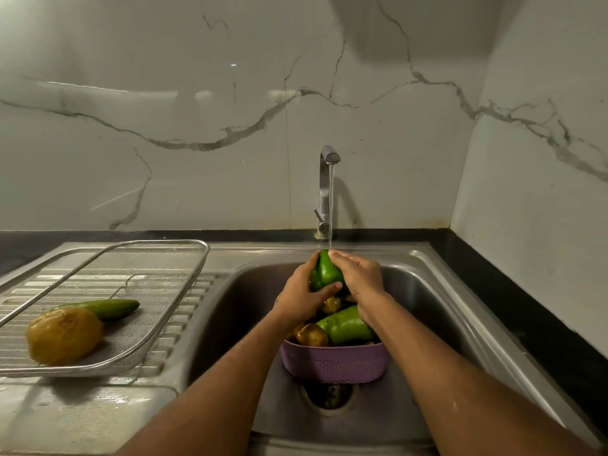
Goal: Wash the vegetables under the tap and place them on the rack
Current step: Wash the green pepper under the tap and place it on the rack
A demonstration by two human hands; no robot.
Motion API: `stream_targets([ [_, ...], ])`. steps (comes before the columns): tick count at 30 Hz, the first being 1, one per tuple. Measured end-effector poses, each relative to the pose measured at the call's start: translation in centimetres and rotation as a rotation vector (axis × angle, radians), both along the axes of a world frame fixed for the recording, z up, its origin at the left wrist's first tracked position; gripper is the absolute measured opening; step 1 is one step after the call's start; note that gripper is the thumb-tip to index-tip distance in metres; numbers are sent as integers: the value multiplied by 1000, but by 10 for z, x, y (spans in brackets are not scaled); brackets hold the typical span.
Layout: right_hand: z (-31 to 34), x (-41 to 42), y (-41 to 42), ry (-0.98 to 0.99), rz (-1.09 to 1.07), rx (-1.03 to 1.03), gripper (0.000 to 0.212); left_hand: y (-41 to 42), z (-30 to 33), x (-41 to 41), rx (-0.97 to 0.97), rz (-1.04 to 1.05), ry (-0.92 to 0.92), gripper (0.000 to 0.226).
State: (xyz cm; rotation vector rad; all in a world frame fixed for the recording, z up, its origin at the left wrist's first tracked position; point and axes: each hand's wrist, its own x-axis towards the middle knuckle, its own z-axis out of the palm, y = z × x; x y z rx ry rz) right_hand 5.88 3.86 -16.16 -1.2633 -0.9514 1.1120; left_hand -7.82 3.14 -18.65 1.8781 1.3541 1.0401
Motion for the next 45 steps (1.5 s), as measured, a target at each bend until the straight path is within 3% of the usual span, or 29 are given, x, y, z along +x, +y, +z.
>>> stream_targets([
  [3,-2,1,3,-11,-120,-33,34,-2,-1,4,1,-32,-5,90],
  [8,0,0,2,0,64,-36,25,-1,3,0,-105,-5,-147,85],
  [14,-1,-1,-1,-88,-137,-27,28,-9,6,1,-198,-115,-180,91],
  [17,1,-2,-2,-64,-29,-19,28,-9,8,1,-216,-58,-263,87],
  [21,-1,-5,-5,-220,150,89,40,-5,9,-2,-254,7,-377,89],
  [24,1,-9,-8,-316,24,96,37,-8,11,0,-274,-62,-346,94],
  [27,1,-7,-7,-409,-46,48,41,-13,12,7,-267,-161,-348,83],
  [29,3,-6,-7,-341,39,32,37,-11,12,6,-293,-116,-421,74],
  [32,8,-1,-7,-174,189,2,34,-9,12,2,-342,-47,-521,78],
  [35,12,2,-8,-60,204,-28,28,-10,15,4,-326,-32,-559,78],
  [38,10,-1,-3,-62,80,-81,19,-15,16,5,-264,-43,-487,73],
  [41,7,-4,-1,-60,-46,-171,33,-17,13,4,-219,-67,-374,75],
  [45,8,-5,-2,36,75,-213,36,-14,15,5,-162,22,-400,64],
])
